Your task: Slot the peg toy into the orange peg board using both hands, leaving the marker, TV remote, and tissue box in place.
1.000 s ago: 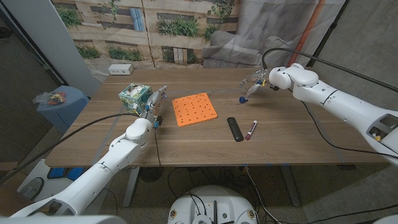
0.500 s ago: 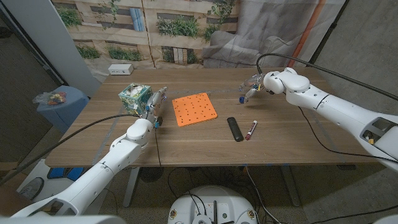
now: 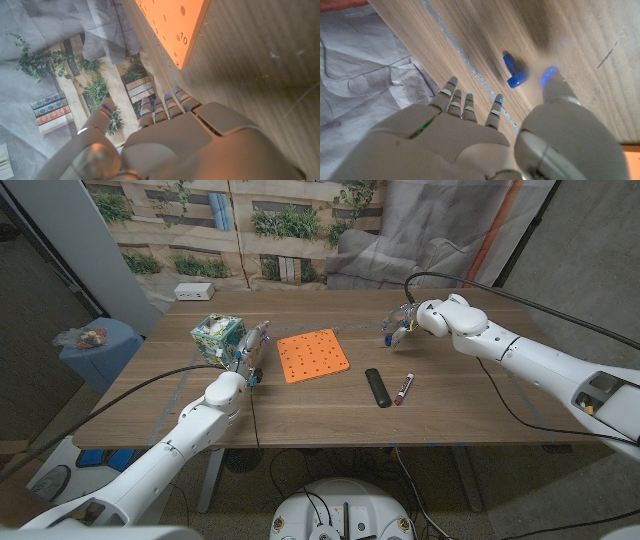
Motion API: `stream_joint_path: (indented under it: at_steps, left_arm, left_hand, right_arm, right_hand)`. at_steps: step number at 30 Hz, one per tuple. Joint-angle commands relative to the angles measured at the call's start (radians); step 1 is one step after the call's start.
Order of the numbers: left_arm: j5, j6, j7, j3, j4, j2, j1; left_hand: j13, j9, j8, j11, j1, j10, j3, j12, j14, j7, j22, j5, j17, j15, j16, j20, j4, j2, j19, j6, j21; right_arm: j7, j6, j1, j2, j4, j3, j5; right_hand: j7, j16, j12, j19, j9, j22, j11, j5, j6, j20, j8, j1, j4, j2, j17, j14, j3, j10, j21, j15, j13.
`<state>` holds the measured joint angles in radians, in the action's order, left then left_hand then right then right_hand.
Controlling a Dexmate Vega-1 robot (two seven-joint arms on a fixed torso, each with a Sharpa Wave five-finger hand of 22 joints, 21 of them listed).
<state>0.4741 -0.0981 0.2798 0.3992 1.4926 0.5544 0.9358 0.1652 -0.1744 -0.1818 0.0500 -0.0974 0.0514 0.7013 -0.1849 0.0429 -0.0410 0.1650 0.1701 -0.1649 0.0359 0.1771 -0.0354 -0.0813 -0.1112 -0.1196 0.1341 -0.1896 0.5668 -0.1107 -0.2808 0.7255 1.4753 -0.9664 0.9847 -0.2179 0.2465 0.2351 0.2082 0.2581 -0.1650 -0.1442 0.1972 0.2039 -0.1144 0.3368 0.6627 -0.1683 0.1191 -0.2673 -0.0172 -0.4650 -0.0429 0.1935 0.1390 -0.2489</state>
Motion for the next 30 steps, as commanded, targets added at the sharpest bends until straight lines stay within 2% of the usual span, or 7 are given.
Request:
stream_joint_path:
  at_steps: [1, 7, 18, 30]
  left_arm:
    - [0.009, -0.019, -0.006, 0.001, -0.003, -0.003, 0.012]
    - [0.011, -0.014, 0.0, 0.001, 0.003, -0.004, 0.018]
    - [0.014, -0.017, -0.001, 0.001, 0.002, -0.005, 0.022]
    - [0.013, -0.006, 0.005, 0.004, 0.003, -0.006, 0.019]
  left_hand:
    - [0.005, -0.003, -0.004, -0.002, -0.012, 0.003, 0.006, 0.0, 0.009, 0.005, 0.006, 0.002, -0.005, 0.005, 0.001, -0.075, 0.001, -0.063, -0.007, 0.006, -0.003]
    - [0.005, -0.003, -0.004, -0.003, -0.011, 0.004, 0.007, 0.0, 0.009, 0.005, 0.006, 0.001, -0.005, 0.006, 0.001, -0.075, 0.003, -0.062, -0.008, 0.007, -0.003]
    - [0.005, -0.003, -0.003, -0.004, -0.011, 0.003, 0.008, 0.0, 0.009, 0.004, 0.006, 0.001, -0.005, 0.005, 0.001, -0.075, 0.004, -0.062, -0.008, 0.007, -0.003]
    - [0.005, -0.003, -0.003, -0.004, -0.012, 0.003, 0.008, 0.0, 0.008, 0.005, 0.006, 0.001, -0.004, 0.006, 0.0, -0.076, 0.005, -0.061, -0.008, 0.007, -0.003]
  right_arm:
    - [-0.002, 0.019, 0.021, -0.014, -0.024, -0.029, 0.066]
    - [-0.009, 0.027, 0.026, -0.019, -0.034, -0.035, 0.084]
    - [0.006, 0.036, 0.029, -0.034, -0.051, -0.036, 0.077]
    - [-0.005, 0.042, 0.045, -0.05, -0.089, -0.044, 0.055]
  right_hand:
    - [0.0, 0.004, 0.002, 0.009, 0.003, -0.004, 0.007, 0.006, 0.012, 0.004, 0.009, 0.022, -0.007, -0.001, -0.002, -0.002, -0.006, -0.004, 0.007, -0.004, -0.003]
    - [-0.001, 0.003, 0.002, 0.019, 0.006, -0.004, 0.02, 0.005, 0.023, 0.011, 0.017, 0.039, -0.009, -0.003, -0.002, 0.0, -0.01, -0.003, 0.008, -0.013, -0.005]
    - [0.0, 0.001, -0.001, 0.021, 0.01, -0.004, 0.023, 0.003, 0.04, 0.014, 0.028, 0.05, -0.008, -0.005, -0.002, -0.005, -0.013, 0.002, 0.005, -0.017, -0.006]
    - [0.002, 0.003, -0.001, 0.032, 0.018, -0.004, 0.026, -0.001, 0.09, 0.019, 0.057, 0.059, -0.002, -0.011, -0.005, -0.002, -0.015, 0.003, 0.005, -0.023, -0.009]
